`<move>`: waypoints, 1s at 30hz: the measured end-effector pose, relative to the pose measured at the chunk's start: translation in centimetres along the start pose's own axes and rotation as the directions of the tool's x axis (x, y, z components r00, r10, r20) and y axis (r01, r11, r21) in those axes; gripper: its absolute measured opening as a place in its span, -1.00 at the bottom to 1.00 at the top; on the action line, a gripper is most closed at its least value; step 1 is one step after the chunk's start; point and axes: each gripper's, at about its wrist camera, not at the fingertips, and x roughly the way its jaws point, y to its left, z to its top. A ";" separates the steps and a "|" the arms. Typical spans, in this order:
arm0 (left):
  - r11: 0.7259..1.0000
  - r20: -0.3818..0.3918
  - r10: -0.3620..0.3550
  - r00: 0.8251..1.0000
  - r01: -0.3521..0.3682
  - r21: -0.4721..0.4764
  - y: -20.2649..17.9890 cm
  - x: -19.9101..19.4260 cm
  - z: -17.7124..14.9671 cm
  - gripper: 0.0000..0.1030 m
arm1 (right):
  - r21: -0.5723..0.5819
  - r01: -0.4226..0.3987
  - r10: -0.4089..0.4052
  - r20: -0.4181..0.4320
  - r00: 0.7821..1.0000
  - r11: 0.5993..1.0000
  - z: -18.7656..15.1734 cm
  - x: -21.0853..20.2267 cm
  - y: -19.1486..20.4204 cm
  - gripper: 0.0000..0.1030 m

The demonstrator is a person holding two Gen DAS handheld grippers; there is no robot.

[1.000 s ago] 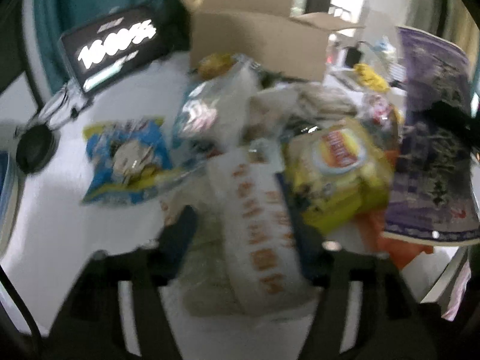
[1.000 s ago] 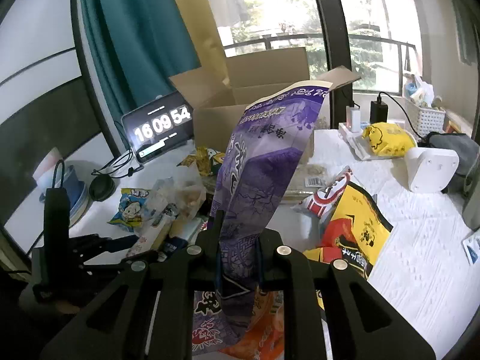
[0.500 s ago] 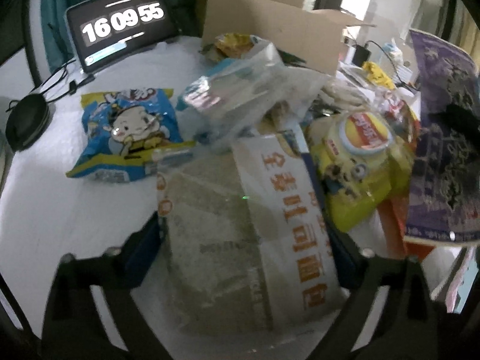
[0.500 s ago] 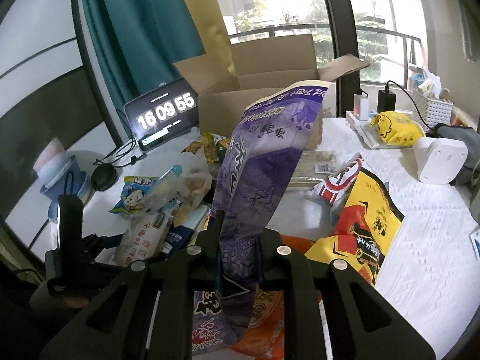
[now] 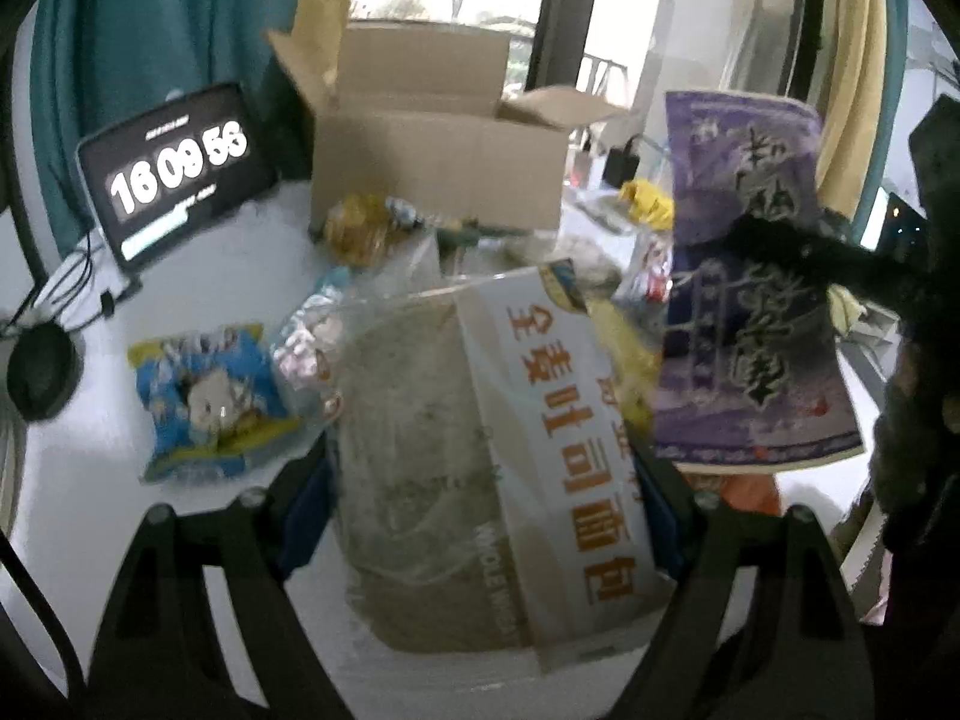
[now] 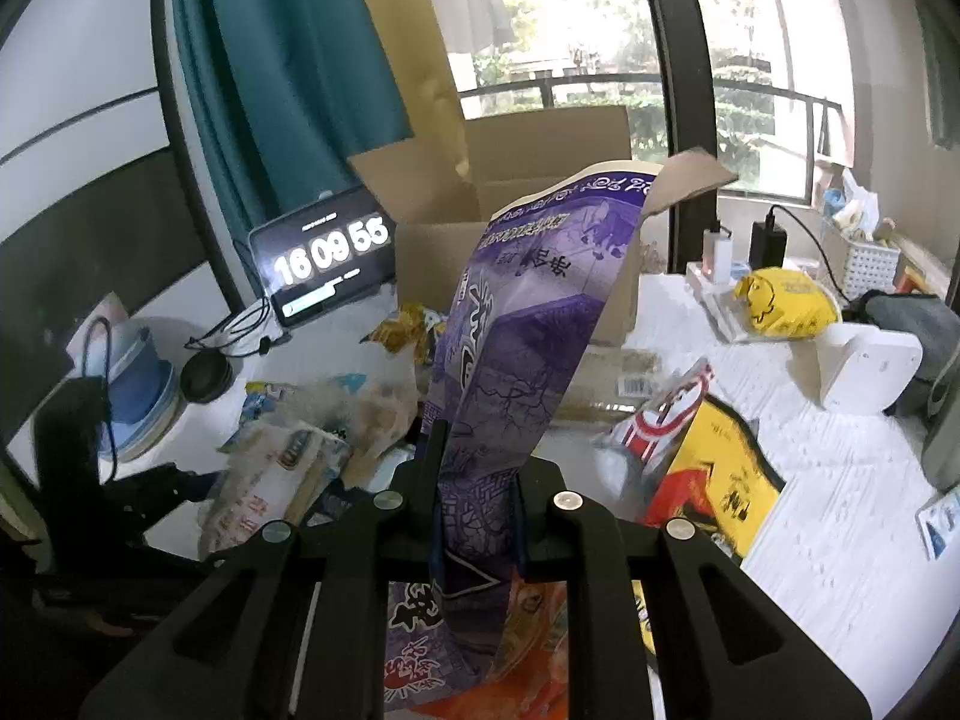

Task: Organize snacks
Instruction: 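Carry the purple bag and bread bag into the cardboard box and release both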

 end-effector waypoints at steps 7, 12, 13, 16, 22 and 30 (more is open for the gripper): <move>1.000 0.082 -0.024 0.996 0.023 0.017 0.1 -0.4 3.8 0.64 | -0.007 0.025 -0.025 0.038 0.999 1.000 1.9 -0.1 -1.0 -0.66; 0.999 0.142 -0.012 0.990 0.007 0.031 0.6 -0.1 6.7 0.65 | -0.016 0.042 -0.040 0.078 0.996 0.999 4.0 0.1 -1.6 -0.66; 0.999 0.153 -0.005 0.988 0.000 0.033 0.8 0.0 7.3 0.65 | -0.017 0.044 -0.042 0.083 0.996 0.999 4.3 0.2 -1.7 -0.65; 0.999 0.180 0.011 0.984 -0.018 0.038 1.6 0.3 8.8 0.66 | -0.022 0.052 -0.049 0.095 0.994 0.998 5.5 0.7 -2.2 -0.66; 0.998 0.207 0.047 0.977 -0.054 0.031 3.4 1.9 11.6 0.67 | -0.034 0.063 -0.058 0.111 0.992 0.997 7.5 2.2 -2.9 -0.65; 0.994 0.262 0.098 0.960 -0.108 0.026 5.4 4.3 15.9 0.67 | -0.046 0.084 -0.076 0.148 0.986 0.995 10.7 4.3 -4.3 -0.65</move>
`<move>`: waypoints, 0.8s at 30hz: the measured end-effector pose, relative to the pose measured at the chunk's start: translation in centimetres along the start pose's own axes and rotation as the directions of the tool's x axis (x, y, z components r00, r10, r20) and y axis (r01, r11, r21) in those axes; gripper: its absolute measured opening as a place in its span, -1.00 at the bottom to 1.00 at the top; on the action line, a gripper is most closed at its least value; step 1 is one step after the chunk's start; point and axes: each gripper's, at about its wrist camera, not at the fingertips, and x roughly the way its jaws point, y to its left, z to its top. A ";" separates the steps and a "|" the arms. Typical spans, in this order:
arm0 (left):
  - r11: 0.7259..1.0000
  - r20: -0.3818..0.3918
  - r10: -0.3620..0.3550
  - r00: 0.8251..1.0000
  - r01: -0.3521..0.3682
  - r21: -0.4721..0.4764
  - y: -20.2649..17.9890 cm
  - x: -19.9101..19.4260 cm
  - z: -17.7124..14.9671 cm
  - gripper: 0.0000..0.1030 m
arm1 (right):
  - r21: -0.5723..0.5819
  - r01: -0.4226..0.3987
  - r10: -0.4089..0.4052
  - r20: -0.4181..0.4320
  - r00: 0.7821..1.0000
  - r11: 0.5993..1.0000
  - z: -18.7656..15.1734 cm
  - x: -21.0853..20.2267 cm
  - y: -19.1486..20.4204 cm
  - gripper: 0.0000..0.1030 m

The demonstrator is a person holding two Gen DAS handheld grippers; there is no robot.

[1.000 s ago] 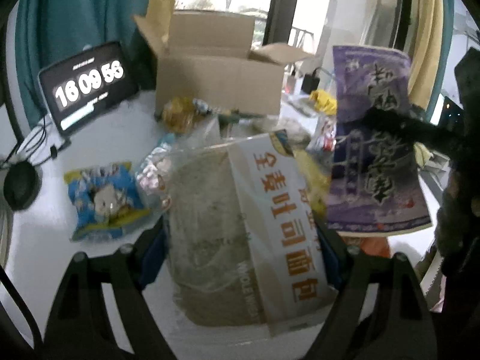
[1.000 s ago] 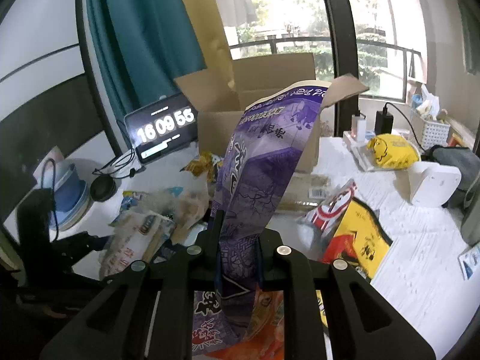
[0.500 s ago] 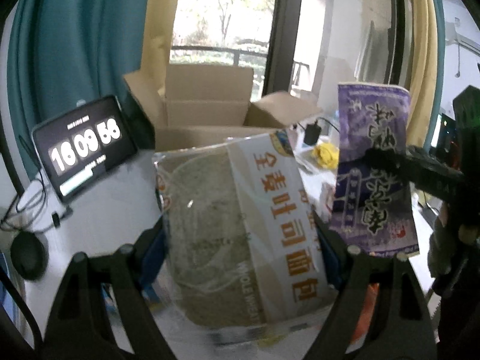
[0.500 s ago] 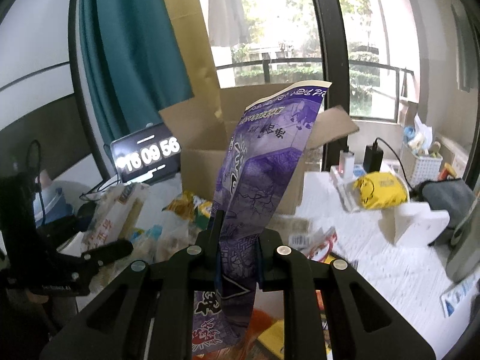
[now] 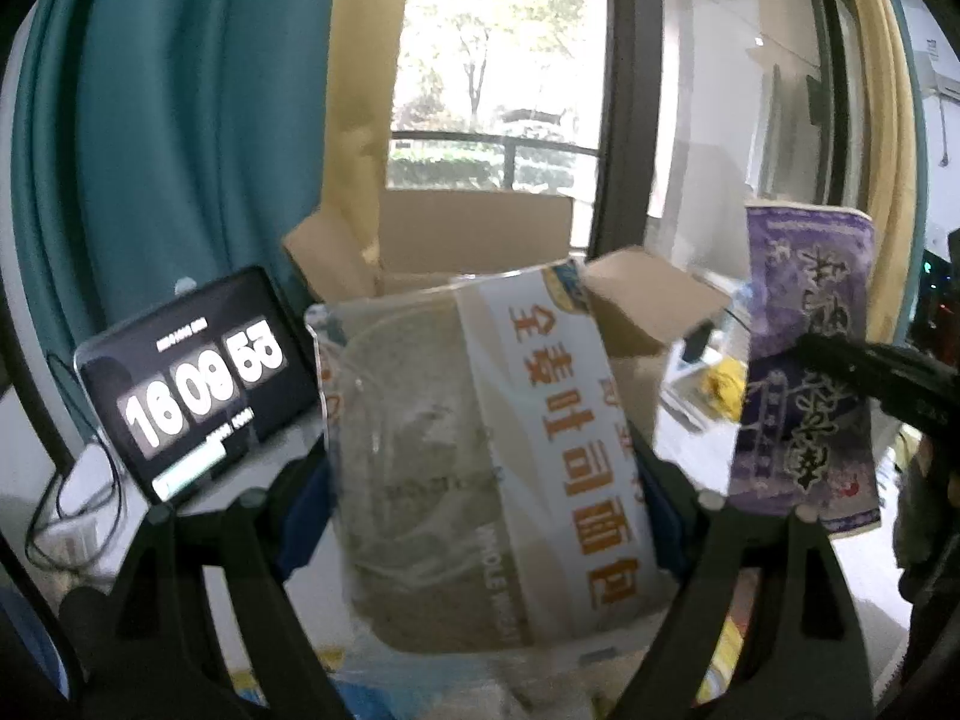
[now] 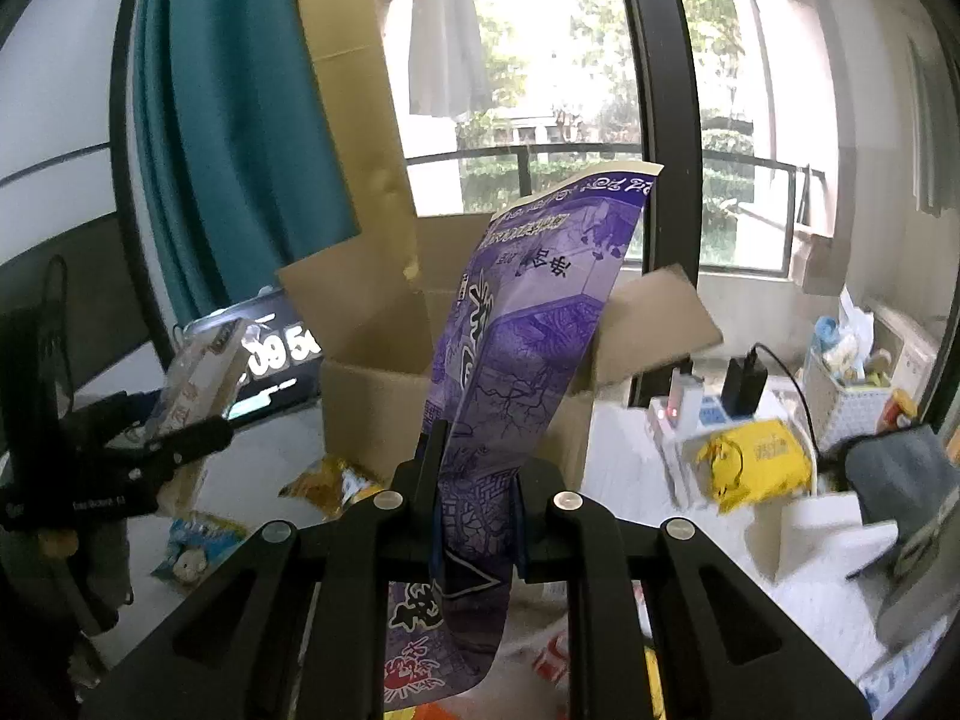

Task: Organize snacks
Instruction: 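Carry the purple bag and bread bag into the cardboard box and release both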

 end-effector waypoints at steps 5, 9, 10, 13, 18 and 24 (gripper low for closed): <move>1.000 0.026 0.026 0.999 -0.027 0.015 0.6 2.4 2.0 0.68 | -0.010 0.006 -0.005 0.019 1.000 1.000 1.9 2.2 -0.7 -0.65; 0.998 0.057 0.046 0.997 -0.048 0.040 0.6 4.5 3.8 0.68 | -0.009 0.008 -0.007 0.038 0.999 1.000 3.6 4.3 -1.5 -0.65; 0.997 0.067 0.053 0.996 -0.056 0.043 0.7 5.0 4.3 0.68 | -0.008 0.010 -0.010 0.043 0.999 1.000 4.0 4.8 -1.6 -0.65; 0.996 0.091 0.067 0.994 -0.072 0.044 0.9 6.7 5.8 0.68 | -0.007 0.020 -0.020 0.063 0.998 1.000 5.4 6.5 -2.4 -0.65; 0.995 0.103 0.075 0.992 -0.082 0.064 0.7 9.6 7.7 0.69 | 0.012 0.040 -0.041 0.095 0.995 0.999 7.3 9.4 -3.4 -0.65; 0.994 0.066 0.084 0.994 -0.088 0.060 0.7 13.7 8.7 0.70 | 0.021 0.078 -0.080 0.126 0.989 0.997 9.4 12.9 -4.5 -0.65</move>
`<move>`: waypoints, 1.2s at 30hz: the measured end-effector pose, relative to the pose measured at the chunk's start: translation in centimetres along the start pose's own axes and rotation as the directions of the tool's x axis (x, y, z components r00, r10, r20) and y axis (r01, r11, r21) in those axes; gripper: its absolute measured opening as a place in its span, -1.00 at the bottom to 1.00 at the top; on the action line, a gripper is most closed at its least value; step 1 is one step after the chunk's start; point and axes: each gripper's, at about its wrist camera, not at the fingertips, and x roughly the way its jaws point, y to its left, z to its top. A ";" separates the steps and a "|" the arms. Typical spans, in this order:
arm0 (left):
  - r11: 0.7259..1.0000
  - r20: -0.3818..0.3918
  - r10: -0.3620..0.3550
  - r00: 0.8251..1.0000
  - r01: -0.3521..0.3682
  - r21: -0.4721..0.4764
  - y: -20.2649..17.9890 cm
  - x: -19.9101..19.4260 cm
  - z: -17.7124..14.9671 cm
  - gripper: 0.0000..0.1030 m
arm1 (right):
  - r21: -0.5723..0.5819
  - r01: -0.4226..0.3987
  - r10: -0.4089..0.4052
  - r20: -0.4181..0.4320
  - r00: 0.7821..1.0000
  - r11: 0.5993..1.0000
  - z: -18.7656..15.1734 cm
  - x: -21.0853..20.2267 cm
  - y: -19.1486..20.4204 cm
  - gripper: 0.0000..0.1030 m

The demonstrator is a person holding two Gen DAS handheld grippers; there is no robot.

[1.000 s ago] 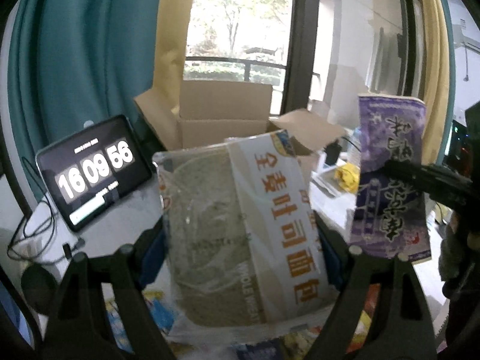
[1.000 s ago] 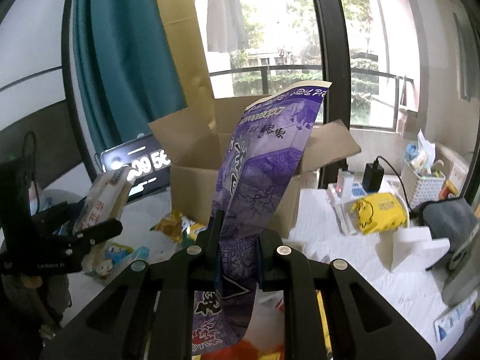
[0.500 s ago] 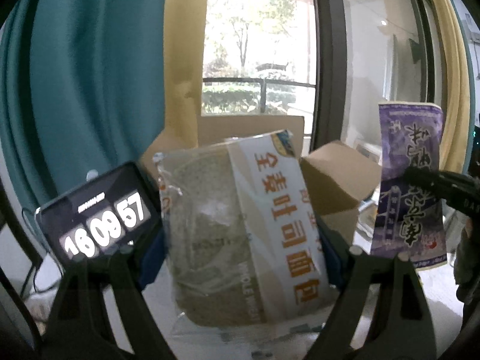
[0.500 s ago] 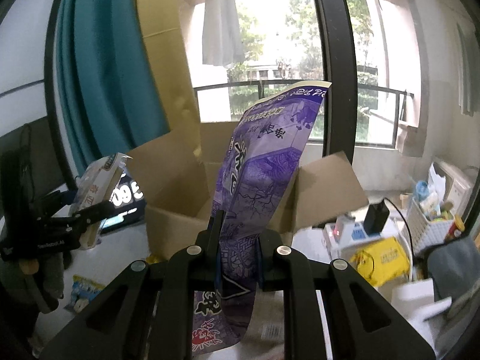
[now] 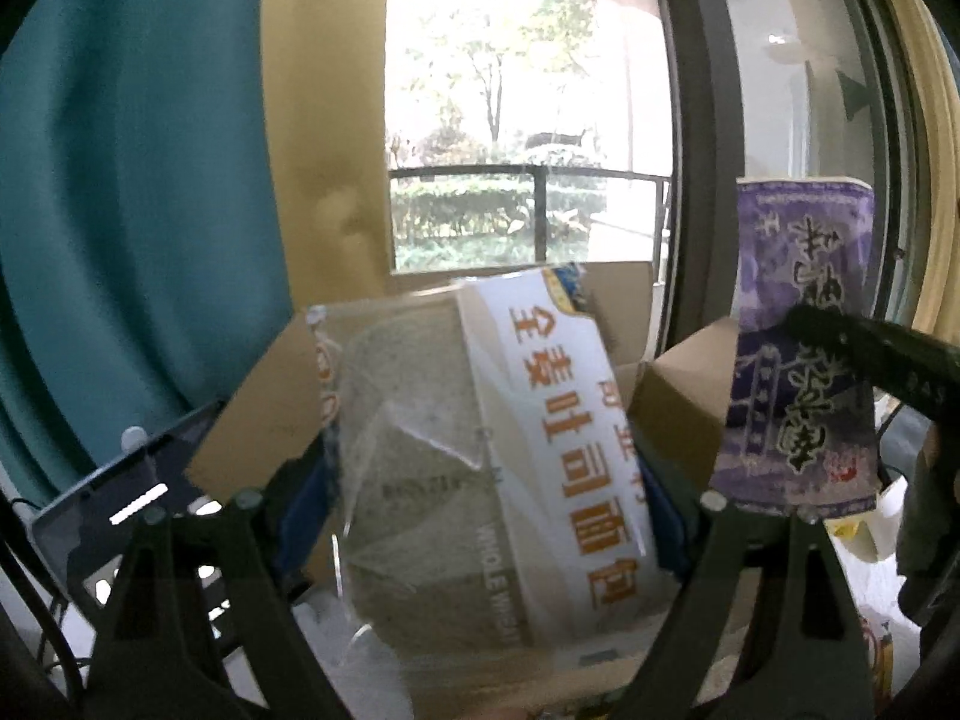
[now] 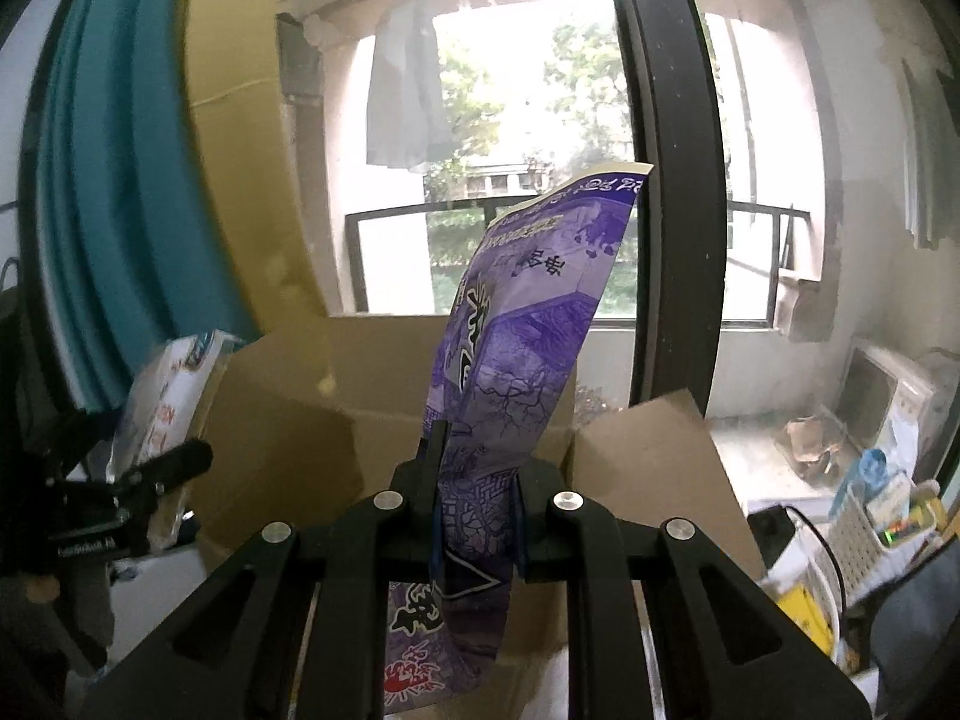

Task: Organize snacks
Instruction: 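Carry the purple bag and bread bag into the cardboard box and release both, then grasp the yellow-and-red chip bag with the right tool while the left tool grasps a clear bag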

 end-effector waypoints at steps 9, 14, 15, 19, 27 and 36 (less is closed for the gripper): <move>0.999 -0.017 0.032 0.999 -0.032 0.021 -0.4 2.0 0.2 0.91 | 0.021 0.066 -0.065 -0.039 0.997 0.998 1.3 4.0 -1.7 -0.07; 1.000 -0.024 0.030 0.999 -0.030 -0.002 0.2 1.1 0.4 0.91 | 0.033 0.080 -0.079 -0.046 0.996 0.996 1.0 3.8 -2.2 0.11; 1.000 -0.025 0.029 0.999 -0.029 -0.005 0.2 0.8 0.3 0.91 | 0.035 0.082 -0.080 -0.047 0.996 0.996 1.0 3.6 -2.1 0.11; 1.000 -0.022 0.021 1.000 -0.021 -0.002 0.3 -0.2 0.5 0.91 | 0.030 0.084 -0.083 -0.051 0.995 0.996 1.0 3.0 -2.3 0.11; 1.000 -0.007 -0.008 1.000 0.008 -0.011 0.4 -3.8 0.0 0.91 | 0.014 0.067 -0.066 -0.050 0.997 0.998 0.5 -0.1 -1.3 0.11; 0.999 -0.019 -0.032 0.999 0.032 -0.005 0.3 -7.8 -1.7 0.91 | 0.002 0.056 -0.056 -0.055 0.997 0.998 -0.7 -4.4 -0.1 0.11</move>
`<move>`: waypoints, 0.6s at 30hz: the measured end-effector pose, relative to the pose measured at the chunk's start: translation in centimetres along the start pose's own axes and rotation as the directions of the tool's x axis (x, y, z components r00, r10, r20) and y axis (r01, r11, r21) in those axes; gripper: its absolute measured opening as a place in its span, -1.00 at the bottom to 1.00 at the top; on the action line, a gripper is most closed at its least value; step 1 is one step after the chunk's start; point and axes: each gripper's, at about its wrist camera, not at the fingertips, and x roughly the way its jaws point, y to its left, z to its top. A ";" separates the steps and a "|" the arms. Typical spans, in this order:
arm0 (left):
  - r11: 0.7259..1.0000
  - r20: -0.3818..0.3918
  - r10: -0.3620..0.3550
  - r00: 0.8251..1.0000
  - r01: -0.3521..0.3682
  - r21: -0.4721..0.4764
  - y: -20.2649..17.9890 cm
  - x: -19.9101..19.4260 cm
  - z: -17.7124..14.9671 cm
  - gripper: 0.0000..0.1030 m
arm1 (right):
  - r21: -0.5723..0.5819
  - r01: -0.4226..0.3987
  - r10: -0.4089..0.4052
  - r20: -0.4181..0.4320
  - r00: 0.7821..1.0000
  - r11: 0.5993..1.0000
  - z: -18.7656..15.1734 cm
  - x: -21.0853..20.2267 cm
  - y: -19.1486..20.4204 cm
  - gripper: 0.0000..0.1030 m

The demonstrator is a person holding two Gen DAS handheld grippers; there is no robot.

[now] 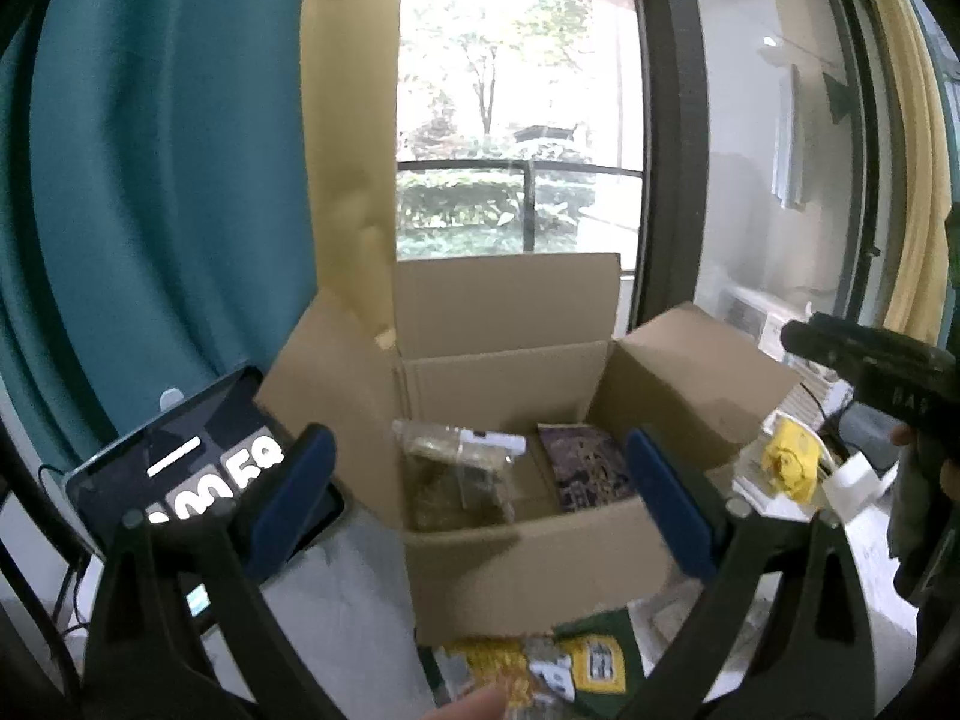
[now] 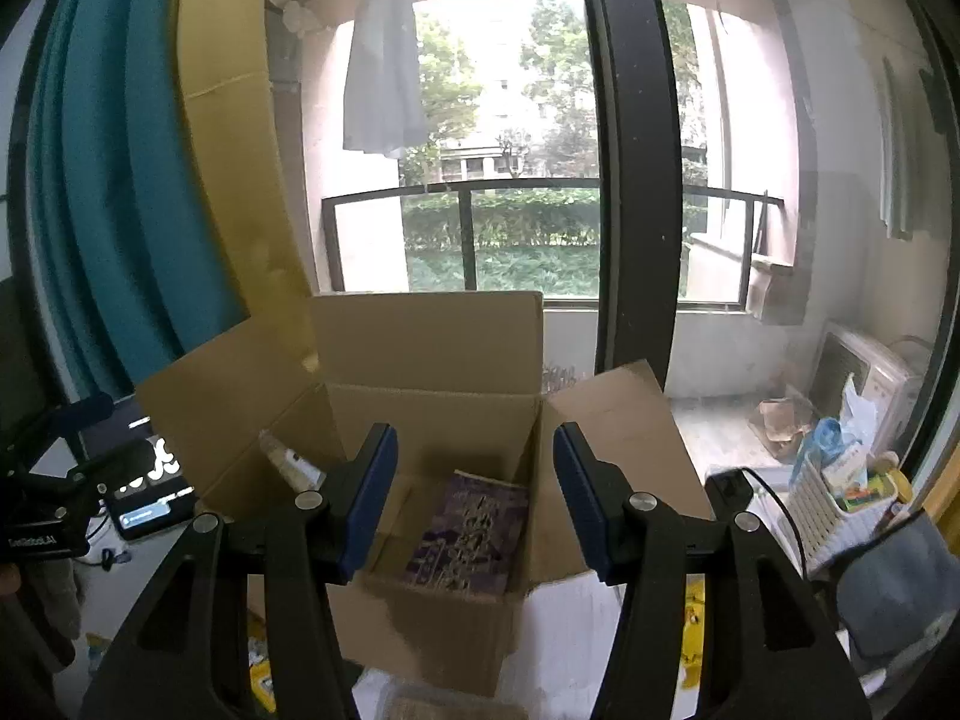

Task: Organize snacks
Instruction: 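Grasp the yellow-and-red chip bag with the right tool while the left tool grasps a clear bag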

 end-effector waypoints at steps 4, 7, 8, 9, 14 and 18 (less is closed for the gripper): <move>1.000 -0.006 -0.003 1.000 0.003 -0.011 0.1 -1.5 -0.9 0.91 | 0.005 -0.004 0.004 -0.004 1.000 1.000 -0.8 -1.7 0.0 0.11; 1.000 -0.009 -0.004 1.000 0.004 -0.014 0.2 -2.5 -1.7 0.91 | 0.009 -0.001 0.001 -0.009 1.000 1.000 -1.3 -2.6 0.1 0.11; 1.000 -0.012 -0.003 1.000 0.003 -0.016 0.3 -2.8 -2.0 0.91 | 0.011 -0.002 0.002 -0.011 1.000 1.000 -1.6 -3.0 0.0 0.11; 1.000 -0.014 -0.004 1.000 0.004 -0.019 0.3 -3.1 -2.3 0.91 | 0.012 -0.002 0.002 -0.012 1.000 1.000 -1.8 -3.2 0.1 0.11; 0.999 -0.034 -0.011 0.999 0.010 -0.045 0.6 -4.7 -3.8 0.91 | 0.018 0.000 0.000 -0.021 1.000 1.000 -3.0 -5.0 0.1 0.11; 0.998 -0.064 -0.010 0.998 0.006 -0.063 0.7 -5.5 -5.5 0.91 | 0.022 0.004 -0.004 -0.028 1.000 1.000 -4.2 -6.7 0.1 0.11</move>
